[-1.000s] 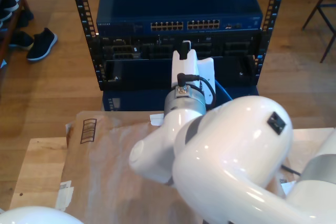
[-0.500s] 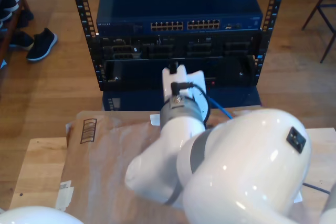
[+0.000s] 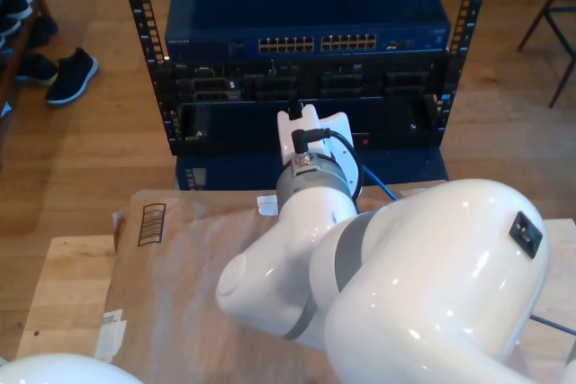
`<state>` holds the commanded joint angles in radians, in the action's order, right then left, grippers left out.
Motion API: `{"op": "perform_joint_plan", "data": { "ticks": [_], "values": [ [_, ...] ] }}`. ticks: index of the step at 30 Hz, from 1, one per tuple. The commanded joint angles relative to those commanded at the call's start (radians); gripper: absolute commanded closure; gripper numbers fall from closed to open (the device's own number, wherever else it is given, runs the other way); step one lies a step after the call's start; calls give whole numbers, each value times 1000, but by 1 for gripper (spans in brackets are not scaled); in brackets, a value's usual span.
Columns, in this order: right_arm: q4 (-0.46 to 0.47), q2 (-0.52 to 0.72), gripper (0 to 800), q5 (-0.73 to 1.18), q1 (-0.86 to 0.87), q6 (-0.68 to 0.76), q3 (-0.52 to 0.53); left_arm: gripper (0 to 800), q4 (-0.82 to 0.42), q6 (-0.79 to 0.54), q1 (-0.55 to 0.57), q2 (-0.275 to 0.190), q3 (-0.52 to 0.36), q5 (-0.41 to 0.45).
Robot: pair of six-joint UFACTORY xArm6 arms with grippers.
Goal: Grab the cable and plug it in
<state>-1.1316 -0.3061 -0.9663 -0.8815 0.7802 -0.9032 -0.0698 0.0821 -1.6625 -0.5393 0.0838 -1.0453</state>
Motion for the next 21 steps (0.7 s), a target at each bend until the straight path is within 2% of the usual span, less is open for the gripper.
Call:
{"op": "perform_joint_plan", "data": {
  "ticks": [3, 7, 11, 15, 21],
  "values": [
    [31, -2, 800, -29, 18, 25, -9, 1, 0, 0, 0, 0, 0, 0],
    [69, -8, 800, -91, 78, 94, -87, 1, 0, 0, 0, 0, 0, 0],
    [66, 2, 800, -104, 89, 140, -32, 1, 0, 0, -2, 0, 0, 0],
    [72, -8, 800, -137, 106, 296, -35, 1, 0, 0, 0, 0, 0, 0],
    [72, -40, 800, -180, 129, 310, -63, 1, 0, -2, 0, 0, 0, 0]
  ]
}}
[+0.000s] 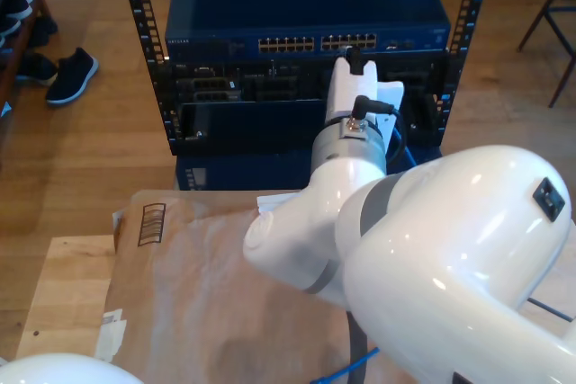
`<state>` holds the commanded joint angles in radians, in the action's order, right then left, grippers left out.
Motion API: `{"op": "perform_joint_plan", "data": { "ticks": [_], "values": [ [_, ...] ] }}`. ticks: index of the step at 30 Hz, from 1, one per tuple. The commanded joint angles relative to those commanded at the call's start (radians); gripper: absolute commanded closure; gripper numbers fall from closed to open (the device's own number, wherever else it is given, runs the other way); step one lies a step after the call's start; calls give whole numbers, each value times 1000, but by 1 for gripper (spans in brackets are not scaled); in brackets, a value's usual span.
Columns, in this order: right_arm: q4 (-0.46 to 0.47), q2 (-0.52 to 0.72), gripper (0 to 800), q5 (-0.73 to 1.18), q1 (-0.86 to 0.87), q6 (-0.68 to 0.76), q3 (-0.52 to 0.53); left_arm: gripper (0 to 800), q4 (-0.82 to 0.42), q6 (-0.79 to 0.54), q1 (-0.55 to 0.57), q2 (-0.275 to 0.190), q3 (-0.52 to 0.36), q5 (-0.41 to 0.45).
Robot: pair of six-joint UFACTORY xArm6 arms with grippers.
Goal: Grab the cable and plug it in
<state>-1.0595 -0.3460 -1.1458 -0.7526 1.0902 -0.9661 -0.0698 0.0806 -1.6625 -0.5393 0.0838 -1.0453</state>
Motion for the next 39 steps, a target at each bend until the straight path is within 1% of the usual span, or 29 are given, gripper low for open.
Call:
{"op": "perform_joint_plan", "data": {
  "ticks": [3, 6, 7, 11, 15, 17, 21, 25, 31, 39],
  "values": [
    [-3, -15, 800, -11, 15, 11, 0, 1, 0, 2, 0, 0, 0, 0],
    [3, -64, 800, -14, 40, 110, -12, 1, 0, 2, 0, 0, 0, 0],
    [3, -77, 800, -18, 52, 121, -29, 1, 0, 2, 0, 0, 0, 0],
    [2, -195, 800, -92, 57, 123, -133, 1, 0, 2, 0, 0, 0, 0],
    [8, -222, 800, -95, 83, 132, -141, 1, 0, 2, 0, 0, 0, 0],
    [35, -227, 800, -103, 95, 135, -146, 1, -2, 2, 0, 0, 0, 0],
    [144, -245, 800, -135, 129, 160, -143, 1, -2, 0, 0, 0, 0, 0],
    [226, -285, 800, -206, 153, 190, -140, 1, 0, 2, 0, 0, 0, 0],
    [241, -333, 800, -212, 195, 207, -153, 1, 0, 2, 0, 0, 0, 0],
    [344, -379, 800, -209, 249, 212, -216, 1, 0, 2, 0, 0, 0, 0]
  ]
}}
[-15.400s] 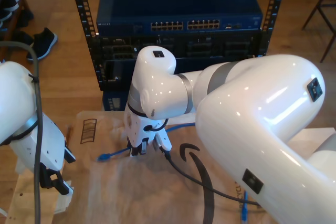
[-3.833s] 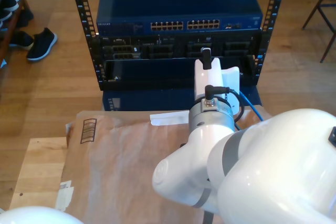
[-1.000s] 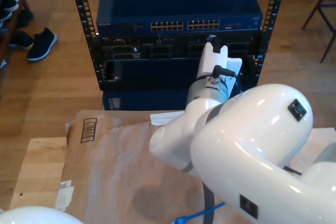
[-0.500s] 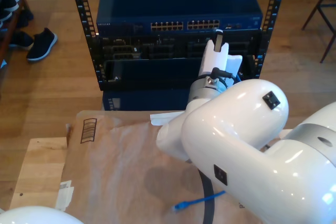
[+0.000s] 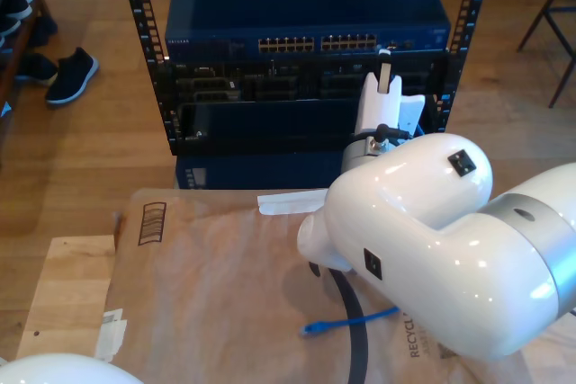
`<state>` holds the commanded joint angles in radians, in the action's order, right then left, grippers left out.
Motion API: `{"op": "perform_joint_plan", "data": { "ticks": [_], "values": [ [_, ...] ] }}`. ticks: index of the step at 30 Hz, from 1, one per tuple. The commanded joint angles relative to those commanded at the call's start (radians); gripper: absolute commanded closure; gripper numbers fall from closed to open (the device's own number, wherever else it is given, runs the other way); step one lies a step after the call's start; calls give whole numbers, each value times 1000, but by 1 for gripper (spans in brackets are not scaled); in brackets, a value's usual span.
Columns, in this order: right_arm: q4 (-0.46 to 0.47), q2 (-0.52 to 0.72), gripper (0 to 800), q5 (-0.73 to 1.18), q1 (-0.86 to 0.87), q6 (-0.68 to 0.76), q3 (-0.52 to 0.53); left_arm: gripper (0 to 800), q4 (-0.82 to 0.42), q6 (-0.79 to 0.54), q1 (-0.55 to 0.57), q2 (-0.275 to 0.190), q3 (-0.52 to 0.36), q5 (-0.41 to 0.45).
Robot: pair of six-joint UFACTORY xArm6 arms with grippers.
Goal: Grab the cable and plug it in
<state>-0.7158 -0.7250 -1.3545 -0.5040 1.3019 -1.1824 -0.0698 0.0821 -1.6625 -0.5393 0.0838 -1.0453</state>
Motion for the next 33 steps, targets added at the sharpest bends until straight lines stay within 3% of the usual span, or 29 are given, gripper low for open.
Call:
{"op": "perform_joint_plan", "data": {
  "ticks": [15, 33],
  "values": [
    [69, -17, 800, 3, 34, 3, -8, 1, 0, 0, 0, 0, 0, 0],
    [89, -23, 800, 8, 40, 3, -12, 1, 0, 0, 0, 0, 0, 0]
  ]
}}
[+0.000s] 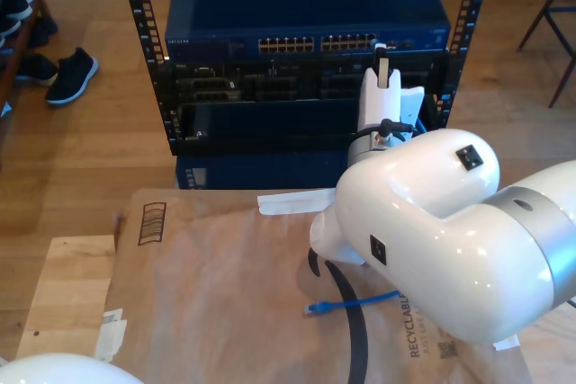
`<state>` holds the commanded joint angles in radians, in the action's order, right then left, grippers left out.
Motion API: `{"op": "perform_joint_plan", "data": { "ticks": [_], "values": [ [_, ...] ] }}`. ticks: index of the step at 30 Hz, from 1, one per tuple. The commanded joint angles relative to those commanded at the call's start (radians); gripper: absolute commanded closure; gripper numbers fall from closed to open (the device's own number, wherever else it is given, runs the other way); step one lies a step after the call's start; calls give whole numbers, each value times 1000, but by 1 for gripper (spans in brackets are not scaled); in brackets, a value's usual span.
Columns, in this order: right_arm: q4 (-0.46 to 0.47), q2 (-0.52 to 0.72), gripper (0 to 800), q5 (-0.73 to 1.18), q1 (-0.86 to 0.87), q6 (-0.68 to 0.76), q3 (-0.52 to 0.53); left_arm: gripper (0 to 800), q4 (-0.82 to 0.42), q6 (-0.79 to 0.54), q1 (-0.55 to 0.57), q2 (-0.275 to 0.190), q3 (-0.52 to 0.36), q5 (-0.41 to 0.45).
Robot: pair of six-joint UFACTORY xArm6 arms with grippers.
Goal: Grab the cable and plug it in
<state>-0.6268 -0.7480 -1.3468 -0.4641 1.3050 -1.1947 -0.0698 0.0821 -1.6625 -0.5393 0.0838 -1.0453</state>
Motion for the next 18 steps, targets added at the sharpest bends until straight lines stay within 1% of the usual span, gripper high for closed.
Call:
{"op": "perform_joint_plan", "data": {
  "ticks": [18],
  "values": [
    [2, -8, 800, 0, 2, 0, -12, 1, 0, 0, 0, 0, 0, 0]
  ]
}}
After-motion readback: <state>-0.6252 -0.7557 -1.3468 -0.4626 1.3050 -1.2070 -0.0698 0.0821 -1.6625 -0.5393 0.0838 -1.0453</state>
